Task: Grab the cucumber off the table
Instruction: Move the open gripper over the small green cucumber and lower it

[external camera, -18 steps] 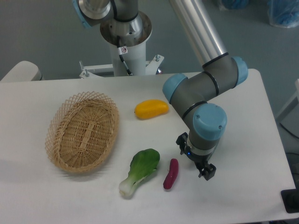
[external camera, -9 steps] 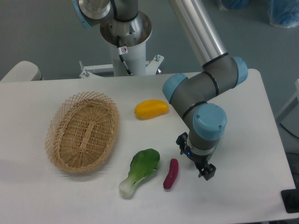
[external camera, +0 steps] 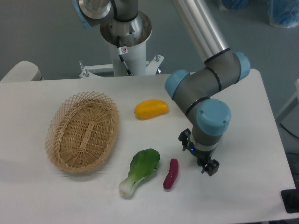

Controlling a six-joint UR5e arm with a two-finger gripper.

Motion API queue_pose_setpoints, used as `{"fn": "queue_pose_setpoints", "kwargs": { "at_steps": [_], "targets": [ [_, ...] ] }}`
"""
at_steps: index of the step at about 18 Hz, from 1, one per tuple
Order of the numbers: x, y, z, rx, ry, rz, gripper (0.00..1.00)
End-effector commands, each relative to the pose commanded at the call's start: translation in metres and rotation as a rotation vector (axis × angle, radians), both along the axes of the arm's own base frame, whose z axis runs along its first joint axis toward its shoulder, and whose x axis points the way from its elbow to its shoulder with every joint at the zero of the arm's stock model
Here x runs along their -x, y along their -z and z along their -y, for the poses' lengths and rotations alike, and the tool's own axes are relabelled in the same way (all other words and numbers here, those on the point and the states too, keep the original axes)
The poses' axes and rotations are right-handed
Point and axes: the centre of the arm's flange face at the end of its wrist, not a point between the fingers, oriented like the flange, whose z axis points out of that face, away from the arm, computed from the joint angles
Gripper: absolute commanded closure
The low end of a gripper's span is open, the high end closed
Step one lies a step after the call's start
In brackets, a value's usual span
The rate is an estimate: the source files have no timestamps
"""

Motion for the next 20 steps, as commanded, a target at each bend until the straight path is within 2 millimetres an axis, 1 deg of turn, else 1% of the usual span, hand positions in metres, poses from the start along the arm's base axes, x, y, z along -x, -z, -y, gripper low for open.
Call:
{"fn": "queue_pose_setpoints", "kwargs": {
  "at_steps": [2, 5, 7, 9, 20],
  "targets": [
    [0.005, 0.005, 0.008, 0.003, -0.017, 0.005, 0.0],
    [0.003, 0.024, 0.017, 0.015, -0.029, 0.029, 0.0],
    [0.007, 0.033, 0.02, 0.011, -0.039, 0.022, 0.0],
    [0.005, 0.044, 0.022, 0.01, -0.045, 0.021, 0.0],
    [0.002, 0.061, 0.023, 0.006, -0.057, 0.02, 0.0]
  ]
}}
